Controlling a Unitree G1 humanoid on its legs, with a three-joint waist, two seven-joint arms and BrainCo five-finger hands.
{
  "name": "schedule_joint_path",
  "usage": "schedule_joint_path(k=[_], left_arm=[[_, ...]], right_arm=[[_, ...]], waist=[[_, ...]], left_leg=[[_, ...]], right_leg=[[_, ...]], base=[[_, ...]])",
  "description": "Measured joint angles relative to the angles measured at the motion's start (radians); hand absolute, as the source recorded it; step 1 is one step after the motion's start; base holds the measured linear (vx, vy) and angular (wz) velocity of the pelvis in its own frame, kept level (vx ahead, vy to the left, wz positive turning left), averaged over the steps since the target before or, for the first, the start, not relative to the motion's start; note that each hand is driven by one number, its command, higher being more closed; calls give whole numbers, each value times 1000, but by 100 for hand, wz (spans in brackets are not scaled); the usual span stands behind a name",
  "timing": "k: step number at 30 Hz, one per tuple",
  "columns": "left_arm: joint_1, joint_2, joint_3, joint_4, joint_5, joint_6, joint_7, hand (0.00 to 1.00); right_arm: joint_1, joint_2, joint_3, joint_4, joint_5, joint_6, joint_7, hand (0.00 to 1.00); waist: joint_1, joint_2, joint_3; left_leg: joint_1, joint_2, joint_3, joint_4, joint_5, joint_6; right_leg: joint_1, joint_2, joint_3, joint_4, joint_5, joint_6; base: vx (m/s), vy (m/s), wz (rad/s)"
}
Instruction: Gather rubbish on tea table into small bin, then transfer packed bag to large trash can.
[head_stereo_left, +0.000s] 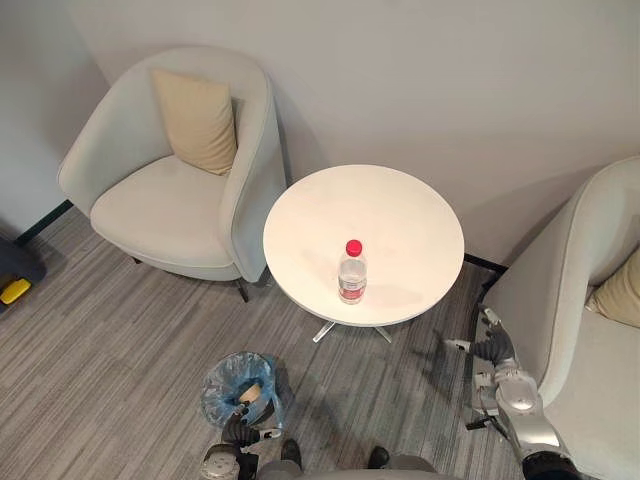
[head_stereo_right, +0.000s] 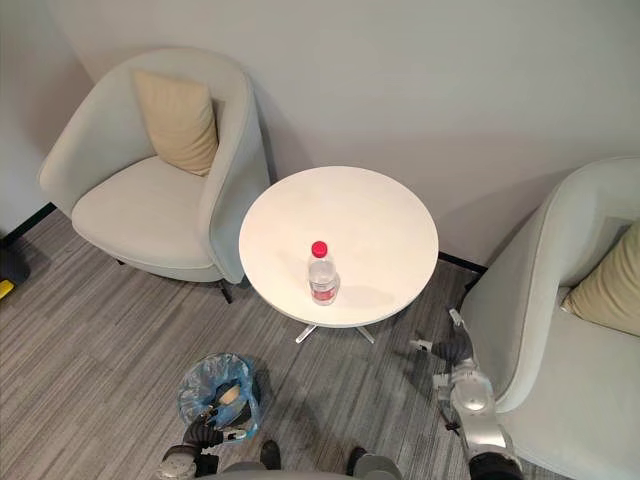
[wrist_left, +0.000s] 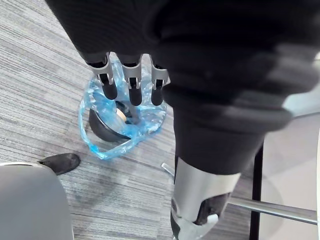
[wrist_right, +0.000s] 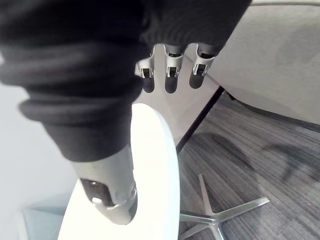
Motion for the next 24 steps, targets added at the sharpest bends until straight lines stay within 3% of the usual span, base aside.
schedule_joint_path(k=[15,24], left_arm=[[23,15,-34,-6,0,-16,0,0],[25,16,-64,-7,0,-17,1,0]], right_arm=[[-188,-25,212,28,-18,-32,0,0],[-329,-25,292,52,-38,-36,-22,0]], waist=[[24,19,7],[43,44,62]], left_leg=[[-38,-1,-67,-4,33,10],[-87,-1,-102,-8,55,4]], right_leg=[[13,2,-59,-42,23,-2],[-16,3,-87,-45,28,-3]], base=[[-19,-18,12],[-10,-17,11]])
